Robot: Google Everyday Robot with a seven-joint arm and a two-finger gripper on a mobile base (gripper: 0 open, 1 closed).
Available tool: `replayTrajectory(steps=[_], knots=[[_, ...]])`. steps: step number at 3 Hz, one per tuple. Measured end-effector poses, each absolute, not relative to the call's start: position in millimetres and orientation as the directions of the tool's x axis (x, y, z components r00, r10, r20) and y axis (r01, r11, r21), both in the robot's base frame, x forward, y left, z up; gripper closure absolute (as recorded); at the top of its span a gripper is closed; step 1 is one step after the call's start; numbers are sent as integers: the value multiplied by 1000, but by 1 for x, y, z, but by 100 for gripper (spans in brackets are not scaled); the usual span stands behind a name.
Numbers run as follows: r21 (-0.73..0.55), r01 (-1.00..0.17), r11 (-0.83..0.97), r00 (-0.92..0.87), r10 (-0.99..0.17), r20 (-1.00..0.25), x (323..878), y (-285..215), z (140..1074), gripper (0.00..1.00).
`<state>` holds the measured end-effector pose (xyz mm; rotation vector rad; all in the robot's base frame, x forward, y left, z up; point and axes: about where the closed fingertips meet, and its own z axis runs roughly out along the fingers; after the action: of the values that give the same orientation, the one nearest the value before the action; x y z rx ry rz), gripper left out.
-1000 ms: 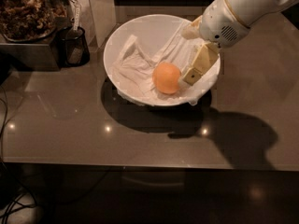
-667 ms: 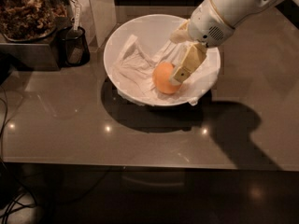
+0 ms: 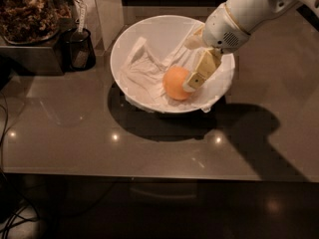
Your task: Pick orange from white bowl
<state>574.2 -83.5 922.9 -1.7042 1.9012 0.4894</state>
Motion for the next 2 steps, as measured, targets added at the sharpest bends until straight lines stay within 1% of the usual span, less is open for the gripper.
replayTrajectory(steps=[2], knots=[[-14, -994, 106, -73, -771, -632, 580, -73, 896, 12]])
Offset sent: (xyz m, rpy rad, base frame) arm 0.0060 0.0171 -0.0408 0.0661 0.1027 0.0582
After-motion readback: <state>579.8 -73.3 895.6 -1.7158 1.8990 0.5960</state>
